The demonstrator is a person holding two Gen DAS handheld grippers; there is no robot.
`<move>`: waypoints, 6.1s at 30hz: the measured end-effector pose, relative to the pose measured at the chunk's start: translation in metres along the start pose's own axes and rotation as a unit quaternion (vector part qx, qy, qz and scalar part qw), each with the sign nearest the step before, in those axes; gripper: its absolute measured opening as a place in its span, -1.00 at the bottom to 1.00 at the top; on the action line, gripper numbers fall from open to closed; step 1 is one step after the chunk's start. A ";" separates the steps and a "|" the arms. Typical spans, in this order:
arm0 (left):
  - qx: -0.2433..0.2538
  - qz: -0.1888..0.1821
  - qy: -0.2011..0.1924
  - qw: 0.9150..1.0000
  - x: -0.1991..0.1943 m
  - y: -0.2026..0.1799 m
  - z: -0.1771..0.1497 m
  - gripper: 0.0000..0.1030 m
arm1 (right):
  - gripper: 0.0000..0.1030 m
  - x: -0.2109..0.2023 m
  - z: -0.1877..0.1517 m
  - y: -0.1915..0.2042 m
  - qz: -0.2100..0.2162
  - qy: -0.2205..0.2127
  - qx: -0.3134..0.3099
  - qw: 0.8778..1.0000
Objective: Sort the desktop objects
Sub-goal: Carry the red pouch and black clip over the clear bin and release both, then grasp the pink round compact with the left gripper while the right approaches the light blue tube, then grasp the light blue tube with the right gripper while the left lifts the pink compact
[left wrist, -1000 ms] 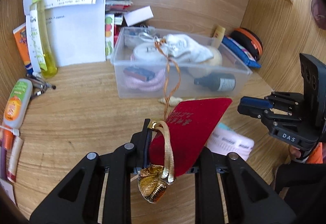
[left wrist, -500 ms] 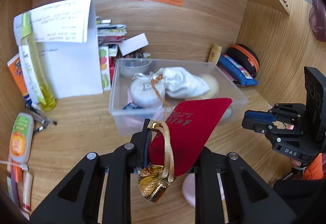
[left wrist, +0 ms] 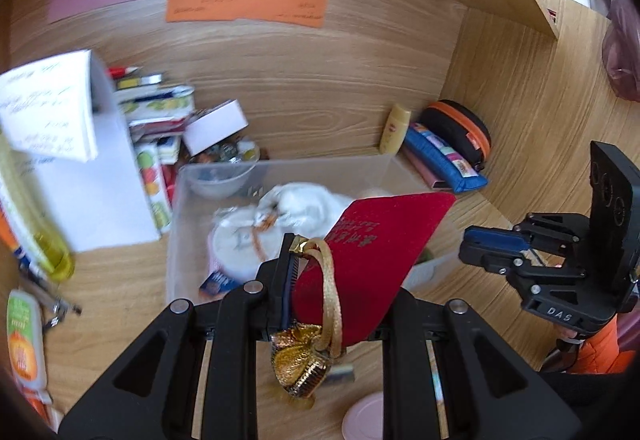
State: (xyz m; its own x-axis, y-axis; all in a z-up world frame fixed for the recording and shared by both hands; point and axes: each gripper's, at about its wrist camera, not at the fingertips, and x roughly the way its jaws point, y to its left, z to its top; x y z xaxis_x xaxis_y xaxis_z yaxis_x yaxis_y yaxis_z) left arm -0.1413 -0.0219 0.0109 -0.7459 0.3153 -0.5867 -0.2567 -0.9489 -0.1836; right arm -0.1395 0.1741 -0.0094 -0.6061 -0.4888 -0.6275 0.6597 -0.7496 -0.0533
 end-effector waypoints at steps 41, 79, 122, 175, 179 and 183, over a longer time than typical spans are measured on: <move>0.044 -0.030 0.079 0.995 0.104 -0.027 0.033 0.03 | -0.72 0.063 0.013 -0.029 0.001 0.061 0.016 0.998; 0.042 0.052 -0.019 0.998 -0.004 -0.022 0.003 0.79 | 0.46 0.008 0.003 0.004 -0.029 0.012 0.002 1.000; -0.047 0.031 0.067 0.996 -0.012 -0.036 -0.128 0.88 | 0.53 0.000 -0.083 0.055 0.000 0.056 0.004 0.998; -0.060 0.050 0.024 0.997 -0.025 -0.042 -0.116 0.22 | -0.56 -0.008 -0.078 0.057 0.034 0.061 -0.006 0.998; -0.060 0.060 0.011 0.996 -0.032 -0.038 -0.112 0.22 | -0.56 -0.017 -0.072 0.052 0.030 0.046 -0.003 0.998; -0.052 0.067 0.002 0.996 -0.036 -0.037 -0.107 0.22 | -0.56 -0.024 -0.064 0.048 0.028 0.032 0.002 0.999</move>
State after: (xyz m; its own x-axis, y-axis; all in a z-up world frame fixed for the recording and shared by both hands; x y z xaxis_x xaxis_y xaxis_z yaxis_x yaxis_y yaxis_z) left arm -0.0395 0.0003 -0.0459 -0.7668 0.1855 -0.6145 -0.0890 -0.9788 -0.1844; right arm -0.0646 0.1784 -0.0466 -0.5381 -0.5013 -0.6776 0.6909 -0.7229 -0.0139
